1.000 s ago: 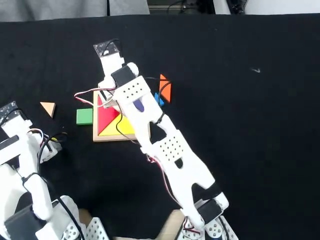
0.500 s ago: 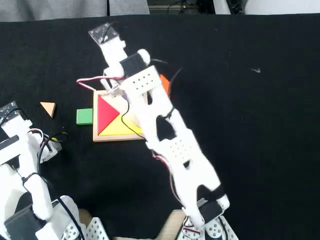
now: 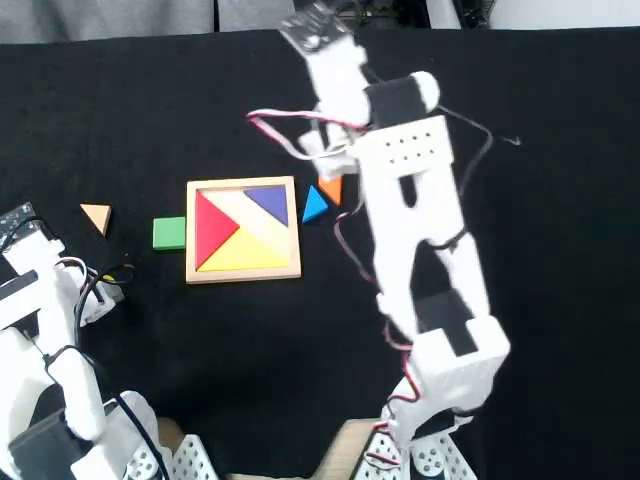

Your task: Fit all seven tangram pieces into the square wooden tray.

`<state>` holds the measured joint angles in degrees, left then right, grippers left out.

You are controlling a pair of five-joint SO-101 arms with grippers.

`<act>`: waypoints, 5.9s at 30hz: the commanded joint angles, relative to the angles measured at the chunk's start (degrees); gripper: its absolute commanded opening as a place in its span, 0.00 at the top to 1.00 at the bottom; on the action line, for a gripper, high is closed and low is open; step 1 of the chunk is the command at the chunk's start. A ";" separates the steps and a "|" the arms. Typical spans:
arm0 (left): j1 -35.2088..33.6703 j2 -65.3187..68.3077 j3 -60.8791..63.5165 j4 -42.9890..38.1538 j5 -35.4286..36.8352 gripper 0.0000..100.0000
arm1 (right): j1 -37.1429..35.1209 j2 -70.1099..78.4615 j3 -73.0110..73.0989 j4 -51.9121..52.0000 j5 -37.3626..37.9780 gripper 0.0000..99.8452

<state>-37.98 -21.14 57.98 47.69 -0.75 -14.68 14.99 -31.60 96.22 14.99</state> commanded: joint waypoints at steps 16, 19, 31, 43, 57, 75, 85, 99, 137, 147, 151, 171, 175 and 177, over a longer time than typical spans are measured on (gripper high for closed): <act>-0.22 -1.49 -0.57 -0.62 0.70 0.75 | 0.62 35.82 -20.35 -17.32 -22.86 0.73; -0.22 -1.49 -0.57 -0.62 0.70 0.75 | 0.62 41.98 -28.53 -16.18 -23.65 0.73; -0.22 -1.49 -0.48 -0.62 0.70 0.75 | -2.11 59.82 -56.13 -6.68 -26.90 0.73; -0.22 -1.49 -0.48 -0.62 0.62 0.75 | -1.85 63.78 -60.09 0.26 -26.46 0.84; -0.22 -1.49 -0.40 -0.62 0.53 0.75 | 0.09 64.31 -60.53 0.53 -26.46 0.98; -0.22 -1.49 -0.48 -0.70 0.44 0.75 | -2.29 44.70 -57.54 5.10 -22.86 0.98; -0.22 -1.49 -0.48 -0.70 0.44 0.75 | -7.56 19.38 -21.49 4.92 -26.11 0.98; -0.22 -1.49 -0.48 -0.70 0.62 0.75 | -15.56 7.52 11.56 -5.63 -26.11 0.98; -0.13 -1.49 -0.57 -0.70 0.62 0.75 | -15.91 11.74 22.46 -25.49 -28.48 0.88; -0.13 -1.49 -0.57 -0.70 0.62 0.75 | -18.29 11.74 21.93 -25.58 -28.04 0.80; -0.13 -1.49 -0.57 -0.70 0.62 0.75 | -17.93 11.38 20.88 -25.23 -28.04 0.81; -0.13 -1.49 -0.57 -0.70 0.62 0.76 | -17.05 9.54 19.38 -23.03 -27.87 0.93; -0.13 -1.49 -0.57 -0.70 0.62 0.76 | -18.46 11.30 15.96 -25.58 -20.31 0.94; -0.13 -1.49 -0.57 -0.70 0.62 0.76 | -18.46 13.58 13.76 -26.64 -18.99 0.99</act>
<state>-37.98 -21.14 57.98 47.69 -0.48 -32.26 27.47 -12.44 71.25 -6.81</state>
